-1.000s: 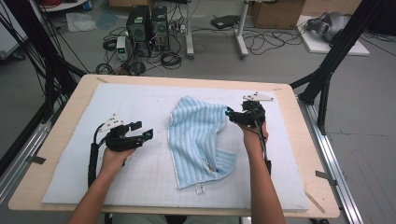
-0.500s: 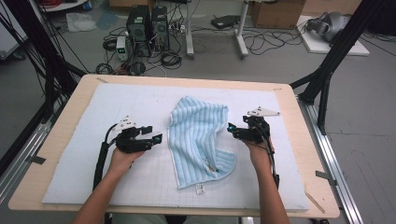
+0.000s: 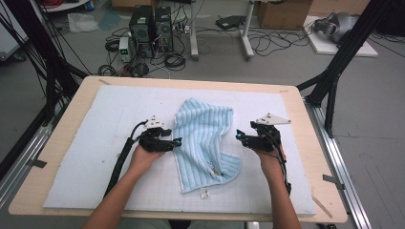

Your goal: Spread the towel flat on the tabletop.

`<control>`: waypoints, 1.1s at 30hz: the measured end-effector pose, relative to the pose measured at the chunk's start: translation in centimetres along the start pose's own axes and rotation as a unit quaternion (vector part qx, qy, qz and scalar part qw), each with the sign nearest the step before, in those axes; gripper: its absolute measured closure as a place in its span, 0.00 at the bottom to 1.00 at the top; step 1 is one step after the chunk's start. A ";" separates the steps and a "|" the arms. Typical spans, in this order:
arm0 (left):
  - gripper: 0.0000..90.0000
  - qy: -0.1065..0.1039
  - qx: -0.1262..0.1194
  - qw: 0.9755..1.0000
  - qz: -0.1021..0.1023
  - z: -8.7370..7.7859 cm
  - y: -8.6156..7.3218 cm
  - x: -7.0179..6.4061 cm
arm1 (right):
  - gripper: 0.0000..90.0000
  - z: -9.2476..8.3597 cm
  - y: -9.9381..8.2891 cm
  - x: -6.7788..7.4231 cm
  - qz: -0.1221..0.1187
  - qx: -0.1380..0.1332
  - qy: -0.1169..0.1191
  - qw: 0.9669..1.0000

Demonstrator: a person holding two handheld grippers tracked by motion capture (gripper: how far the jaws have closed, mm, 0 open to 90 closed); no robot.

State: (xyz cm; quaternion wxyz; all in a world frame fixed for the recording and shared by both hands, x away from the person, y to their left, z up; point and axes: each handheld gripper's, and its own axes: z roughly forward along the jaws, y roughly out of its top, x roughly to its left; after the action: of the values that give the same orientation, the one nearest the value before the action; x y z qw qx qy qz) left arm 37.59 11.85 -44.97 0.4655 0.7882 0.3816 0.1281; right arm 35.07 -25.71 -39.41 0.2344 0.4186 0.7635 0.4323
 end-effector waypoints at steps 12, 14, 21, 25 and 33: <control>0.87 0.046 0.041 0.991 0.121 1.2 0.1 -3.1 | 0.35 -1.0 -1.8 -1.1 0.022 -0.002 -0.009 1.000; 0.96 0.047 0.041 0.989 0.134 1.2 0.0 -3.3 | 0.35 -0.8 -1.9 -0.9 0.022 0.002 -0.007 1.000; 0.97 0.032 0.030 0.996 0.079 0.4 0.1 -1.6 | 0.36 -0.7 -2.2 -0.7 0.024 0.002 -0.004 1.000; 0.97 0.030 0.014 0.997 0.067 -0.3 0.2 -1.0 | 0.38 -0.4 -2.3 -0.5 0.023 0.013 0.003 1.000; 0.97 0.051 -0.013 0.998 0.035 -2.7 -0.1 1.2 | 0.47 0.6 -2.2 0.9 0.000 0.037 0.026 0.999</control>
State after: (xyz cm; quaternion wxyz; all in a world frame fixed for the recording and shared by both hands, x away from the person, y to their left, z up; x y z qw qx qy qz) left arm 36.85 14.46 -43.83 0.4506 0.7877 0.3751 0.1891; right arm 34.06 -25.33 -41.65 0.1992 0.4154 0.7848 0.4145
